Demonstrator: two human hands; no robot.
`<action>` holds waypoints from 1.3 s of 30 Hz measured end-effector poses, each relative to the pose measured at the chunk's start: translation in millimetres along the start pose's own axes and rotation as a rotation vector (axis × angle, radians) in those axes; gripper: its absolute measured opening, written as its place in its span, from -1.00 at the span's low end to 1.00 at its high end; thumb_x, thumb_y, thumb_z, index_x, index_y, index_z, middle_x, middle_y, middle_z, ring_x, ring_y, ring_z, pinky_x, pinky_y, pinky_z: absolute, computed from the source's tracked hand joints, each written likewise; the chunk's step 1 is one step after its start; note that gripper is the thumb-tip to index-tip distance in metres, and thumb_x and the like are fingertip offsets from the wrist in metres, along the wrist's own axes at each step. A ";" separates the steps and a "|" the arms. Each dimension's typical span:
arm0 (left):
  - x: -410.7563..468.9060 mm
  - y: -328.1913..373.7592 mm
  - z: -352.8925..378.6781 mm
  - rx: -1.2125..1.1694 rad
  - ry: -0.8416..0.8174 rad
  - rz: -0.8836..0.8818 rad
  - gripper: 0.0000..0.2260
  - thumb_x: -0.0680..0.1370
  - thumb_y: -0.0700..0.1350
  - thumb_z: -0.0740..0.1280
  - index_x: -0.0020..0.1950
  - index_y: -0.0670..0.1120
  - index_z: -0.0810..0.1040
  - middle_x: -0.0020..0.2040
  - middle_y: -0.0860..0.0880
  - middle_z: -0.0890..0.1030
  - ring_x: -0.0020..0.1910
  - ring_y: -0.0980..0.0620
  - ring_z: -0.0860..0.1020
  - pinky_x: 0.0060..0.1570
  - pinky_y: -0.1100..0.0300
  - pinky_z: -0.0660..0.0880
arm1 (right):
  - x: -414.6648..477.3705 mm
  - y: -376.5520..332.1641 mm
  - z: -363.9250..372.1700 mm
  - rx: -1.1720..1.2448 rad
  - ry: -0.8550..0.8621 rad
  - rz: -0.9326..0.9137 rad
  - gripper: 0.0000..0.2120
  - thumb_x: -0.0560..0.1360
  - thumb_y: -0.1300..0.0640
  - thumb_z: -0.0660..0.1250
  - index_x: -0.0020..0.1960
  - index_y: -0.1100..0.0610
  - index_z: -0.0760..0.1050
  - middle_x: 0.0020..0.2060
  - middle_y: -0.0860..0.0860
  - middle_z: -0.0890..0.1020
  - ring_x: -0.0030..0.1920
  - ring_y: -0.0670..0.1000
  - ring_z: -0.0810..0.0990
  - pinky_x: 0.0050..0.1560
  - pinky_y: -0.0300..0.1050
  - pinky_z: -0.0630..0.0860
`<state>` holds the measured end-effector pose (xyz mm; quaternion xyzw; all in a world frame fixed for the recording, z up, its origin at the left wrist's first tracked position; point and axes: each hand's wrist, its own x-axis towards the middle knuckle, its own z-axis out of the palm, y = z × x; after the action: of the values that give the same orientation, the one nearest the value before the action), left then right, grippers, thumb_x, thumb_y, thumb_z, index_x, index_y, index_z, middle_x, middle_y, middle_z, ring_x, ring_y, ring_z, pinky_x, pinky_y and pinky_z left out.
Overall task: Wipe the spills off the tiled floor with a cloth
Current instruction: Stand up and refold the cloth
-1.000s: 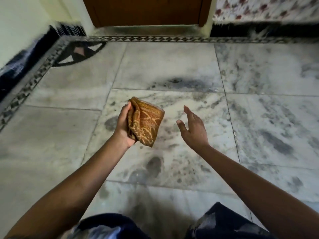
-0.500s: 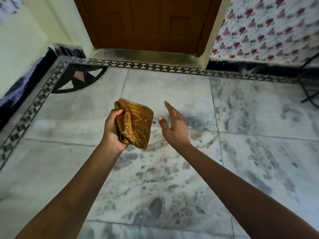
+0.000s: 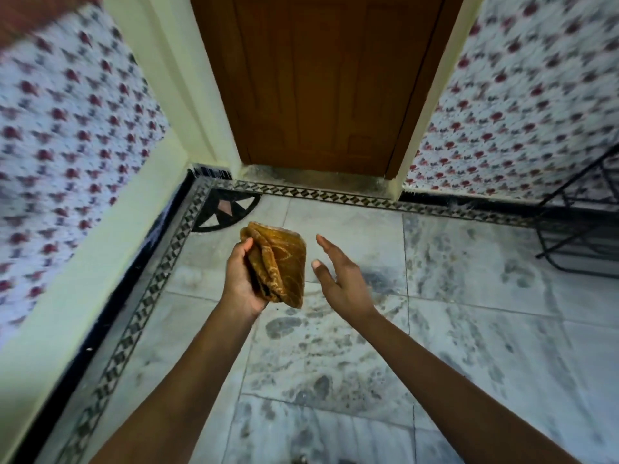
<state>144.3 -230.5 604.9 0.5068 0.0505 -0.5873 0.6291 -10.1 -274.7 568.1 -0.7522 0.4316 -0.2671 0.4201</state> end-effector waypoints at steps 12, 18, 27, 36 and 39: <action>-184.8 78.7 10.5 0.020 0.048 0.145 -0.65 0.57 0.01 0.19 0.22 -0.16 0.54 0.12 -0.19 0.61 0.11 -0.15 0.56 0.05 -0.03 0.50 | -67.6 -219.0 -29.2 0.350 -0.329 -0.098 -0.69 0.49 -0.11 0.31 0.22 -0.19 0.41 0.08 -0.07 0.59 -0.03 0.00 0.61 -0.05 -0.16 0.55; -220.4 79.2 26.8 0.258 0.174 0.327 -0.93 0.53 -0.15 0.32 -0.05 -0.08 0.60 -0.11 -0.07 0.65 -0.10 0.00 0.58 -0.22 0.15 0.47 | -64.8 -229.8 -45.9 0.380 -0.286 -0.029 -0.65 0.35 -0.05 0.35 0.05 0.12 0.55 -0.09 0.11 0.65 -0.02 0.11 0.61 0.00 0.00 0.54; -253.1 48.8 54.6 0.392 0.193 0.530 -0.95 0.49 -0.11 0.40 -0.08 -0.05 0.61 -0.09 -0.06 0.67 -0.11 0.01 0.63 -0.25 0.23 0.52 | -46.2 -227.6 -100.0 0.386 -0.290 0.113 -0.89 0.51 0.14 0.27 -0.16 0.13 0.53 -0.23 0.04 0.62 -0.18 0.01 0.58 -0.15 -0.14 0.49; -264.4 49.3 70.0 0.412 0.199 0.485 -0.77 0.58 -0.13 0.27 0.22 -0.13 0.53 0.10 -0.15 0.62 0.10 -0.11 0.56 0.09 0.01 0.51 | -39.3 -231.9 -120.4 0.327 -0.375 -0.088 -0.87 0.49 0.25 0.33 0.02 0.19 0.58 -0.12 0.04 0.64 -0.10 0.00 0.61 -0.05 -0.21 0.53; -267.4 57.0 70.7 0.435 0.264 0.497 -0.83 0.58 -0.14 0.27 0.16 -0.11 0.50 0.05 -0.11 0.61 0.02 -0.08 0.55 -0.01 0.06 0.49 | -31.4 -233.2 -127.0 0.225 -0.350 -0.136 -0.84 0.51 0.26 0.28 0.05 0.18 0.58 -0.08 0.05 0.63 -0.02 0.05 0.59 0.04 -0.12 0.49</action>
<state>70.2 -107.5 848.0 0.6974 -0.1195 -0.3428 0.6179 -23.3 -234.2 832.1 -0.7628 0.2677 -0.2067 0.5512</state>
